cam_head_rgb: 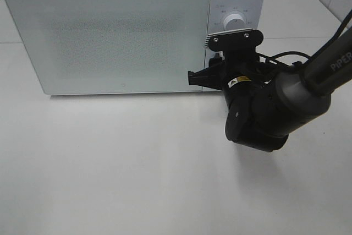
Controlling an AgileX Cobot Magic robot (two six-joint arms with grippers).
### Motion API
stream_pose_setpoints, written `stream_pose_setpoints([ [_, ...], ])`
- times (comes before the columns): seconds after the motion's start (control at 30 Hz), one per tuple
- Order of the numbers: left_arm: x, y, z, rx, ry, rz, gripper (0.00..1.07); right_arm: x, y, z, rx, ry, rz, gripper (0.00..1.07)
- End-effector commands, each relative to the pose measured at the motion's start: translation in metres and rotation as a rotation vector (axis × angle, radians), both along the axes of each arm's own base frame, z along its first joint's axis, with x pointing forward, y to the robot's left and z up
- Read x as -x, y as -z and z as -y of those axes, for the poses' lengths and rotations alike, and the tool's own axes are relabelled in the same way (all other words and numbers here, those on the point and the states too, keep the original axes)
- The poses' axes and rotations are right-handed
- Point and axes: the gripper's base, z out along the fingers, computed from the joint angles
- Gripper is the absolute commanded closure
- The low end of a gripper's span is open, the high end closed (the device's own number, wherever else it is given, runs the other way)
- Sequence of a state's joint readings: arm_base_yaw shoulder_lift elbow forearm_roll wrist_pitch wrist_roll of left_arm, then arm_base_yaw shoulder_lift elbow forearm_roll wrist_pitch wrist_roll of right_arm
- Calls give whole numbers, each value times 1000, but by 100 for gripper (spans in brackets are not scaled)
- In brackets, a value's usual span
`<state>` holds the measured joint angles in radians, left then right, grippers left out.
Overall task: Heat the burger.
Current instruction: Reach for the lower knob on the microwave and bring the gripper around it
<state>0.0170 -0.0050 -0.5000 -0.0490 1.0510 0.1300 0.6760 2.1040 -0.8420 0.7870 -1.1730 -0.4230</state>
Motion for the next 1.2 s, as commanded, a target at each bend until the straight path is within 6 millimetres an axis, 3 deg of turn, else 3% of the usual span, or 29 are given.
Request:
stream_pose_setpoints([
  [0.03,2,0,0,8,-3,27,7,-2,-6,-5,5,-33,24,76],
  [0.07,2,0,0,8,-3,27,7,-2,-6,-5,12,-34,24,84],
  [0.27,2,0,0,8,-3,27,7,-2,-6,-5,30,-35,23,101],
  [0.6,2,0,0,8,-3,27,7,-2,-6,-5,-84,-25,25,105],
  [1.2,2,0,0,8,-3,27,7,-2,-13,-17,-1161,-83,32,107],
])
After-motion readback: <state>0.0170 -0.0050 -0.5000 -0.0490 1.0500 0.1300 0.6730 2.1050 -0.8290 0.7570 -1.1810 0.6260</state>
